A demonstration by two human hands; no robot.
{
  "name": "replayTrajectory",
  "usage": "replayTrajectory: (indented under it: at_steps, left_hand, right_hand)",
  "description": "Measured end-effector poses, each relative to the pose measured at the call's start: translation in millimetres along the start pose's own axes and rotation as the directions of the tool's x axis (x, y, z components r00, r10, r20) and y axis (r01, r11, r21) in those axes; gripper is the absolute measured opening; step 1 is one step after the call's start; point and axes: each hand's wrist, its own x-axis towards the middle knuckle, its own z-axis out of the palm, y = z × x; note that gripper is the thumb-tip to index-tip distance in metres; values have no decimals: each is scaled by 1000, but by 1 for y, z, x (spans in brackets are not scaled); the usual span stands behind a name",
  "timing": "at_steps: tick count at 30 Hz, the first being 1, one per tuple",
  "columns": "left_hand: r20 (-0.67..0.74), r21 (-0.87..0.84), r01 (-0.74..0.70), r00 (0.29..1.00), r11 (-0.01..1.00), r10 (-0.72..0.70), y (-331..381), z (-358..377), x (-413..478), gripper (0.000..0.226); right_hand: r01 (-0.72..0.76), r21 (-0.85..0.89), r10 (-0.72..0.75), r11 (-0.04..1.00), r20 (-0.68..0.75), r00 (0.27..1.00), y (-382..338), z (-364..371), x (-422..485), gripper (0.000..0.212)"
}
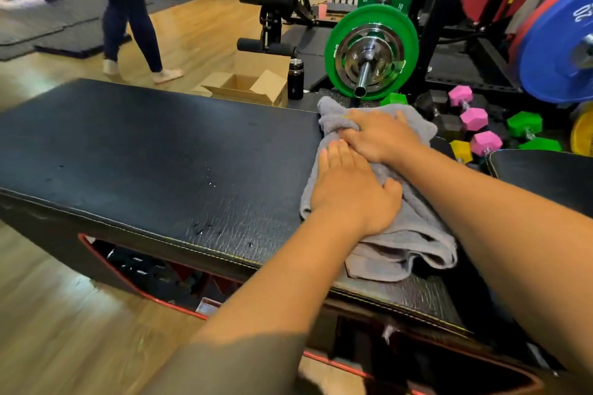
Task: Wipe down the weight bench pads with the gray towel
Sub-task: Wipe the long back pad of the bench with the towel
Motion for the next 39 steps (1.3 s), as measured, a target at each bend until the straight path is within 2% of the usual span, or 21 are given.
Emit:
replayTrajectory:
  at_steps: [3,5,8,11,13,15,17,18,19,21,24,28,32,36,39]
  left_hand:
    - [-50,-35,-37,998,999,36,-3,0,-24,73]
    - [-137,-75,-70,989,995,59,-2,2,-52,74]
    - [-220,-90,-119,971,989,97,3,15,-100,75]
    - [-204,-36,-150,969,988,140,9,41,-122,49]
    - [-211,-8,-149,967,989,144,6,47,-119,39]
    - [-200,-41,-147,970,988,136,4,44,-110,59]
    - [-148,-135,-140,982,981,120,4,28,-99,84]
    - [-163,-158,-150,979,976,124,7,19,-90,90]
    - [-183,-133,-151,975,980,125,9,14,-77,91]
    - [-119,-78,-102,989,992,93,9,6,-47,87]
    - [-21,-9,-70,997,997,70,11,1,-14,83]
    - [-18,-7,-106,994,994,106,12,3,-32,77]
    - [-127,-99,-181,978,979,168,13,9,-93,77]
    - [-61,-94,-194,980,976,189,18,26,-128,83]
    - [-117,-91,-153,983,984,142,21,30,-115,79]
  right_hand:
    - [29,-34,-31,999,-49,998,-6,-1,-20,43]
    - [62,57,-58,996,-77,995,-12,0,-44,33]
    - [173,106,-156,979,-152,976,-24,2,-103,36]
    - [274,161,-247,948,-170,954,-30,0,-162,29]
    - [294,216,-262,931,-166,951,-20,-2,-173,37]
    - [279,180,-252,943,-161,954,-2,0,-161,44]
    - [213,88,-202,973,-125,971,19,2,-134,53]
    - [177,48,-172,983,-107,979,27,2,-117,59]
    - [151,39,-147,988,-88,985,34,4,-100,63]
    - [130,83,-124,988,-80,989,37,-1,-67,60]
    - [119,140,-106,983,-100,989,36,-9,-40,38]
    - [45,83,-32,995,-151,988,26,-8,-57,22]
    - [66,86,-50,994,-183,982,10,1,-117,56]
    - [116,127,-93,985,-173,981,5,7,-171,53]
    - [83,74,-79,994,-55,995,6,0,-156,64]
